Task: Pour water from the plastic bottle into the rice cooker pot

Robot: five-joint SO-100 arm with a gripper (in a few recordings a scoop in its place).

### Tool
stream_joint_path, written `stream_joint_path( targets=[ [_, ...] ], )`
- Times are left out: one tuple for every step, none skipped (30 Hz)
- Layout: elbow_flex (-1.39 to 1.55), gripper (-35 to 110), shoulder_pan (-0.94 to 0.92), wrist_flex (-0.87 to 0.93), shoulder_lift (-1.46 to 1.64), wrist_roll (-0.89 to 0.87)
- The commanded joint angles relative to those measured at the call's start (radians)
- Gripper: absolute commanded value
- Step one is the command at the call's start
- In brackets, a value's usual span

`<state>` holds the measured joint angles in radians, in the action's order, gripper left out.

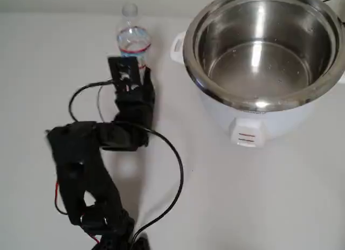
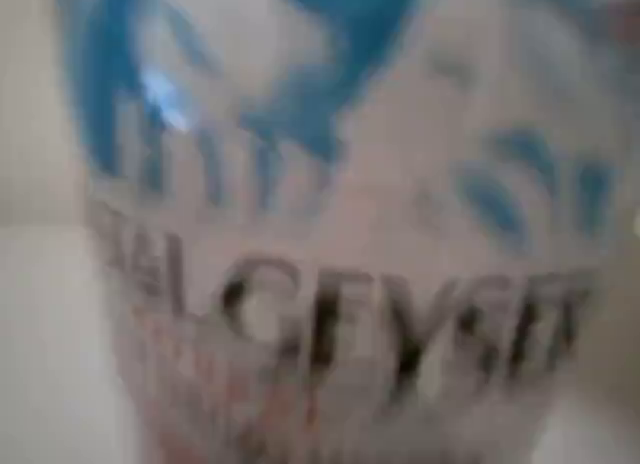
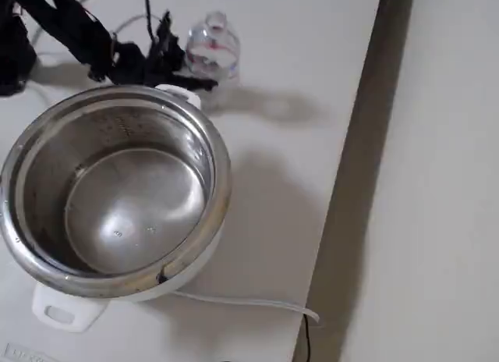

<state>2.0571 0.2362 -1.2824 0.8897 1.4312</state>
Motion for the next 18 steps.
stream_joint_path(
  targets=[
    [-0.184,22,-0.038,-0.028,-0.101,0.029],
    [-0.209,24,-0.043,-0.021,-0.123,0.037],
    [-0.232,28,-0.049,-0.014,-0.141,0.044],
    [-0.259,31,-0.054,-0.011,-0.166,0.052],
    [-0.296,34,-0.058,-0.011,-0.193,0.057],
    [-0.337,36,-0.064,-0.009,-0.224,0.066],
    [-0.376,39,-0.072,-0.005,-0.252,0.08],
    [-0.408,41,-0.08,0.008,-0.273,0.098],
    [-0.437,43,-0.086,0.018,-0.29,0.109],
    [-0.462,45,-0.092,0.028,-0.304,0.117],
    [-0.483,46,-0.098,0.032,-0.316,0.121],
    [-0.5,47,-0.104,0.035,-0.322,0.124],
    [-0.503,48,-0.109,0.041,-0.322,0.129],
    [-0.503,48,-0.112,0.035,-0.318,0.129],
    [-0.494,48,-0.114,0.023,-0.31,0.126],
    [-0.483,48,-0.115,0.011,-0.299,0.123],
    [-0.469,48,-0.118,0.002,-0.285,0.115],
    [-0.453,48,-0.121,0.0,-0.267,0.109]
  ],
)
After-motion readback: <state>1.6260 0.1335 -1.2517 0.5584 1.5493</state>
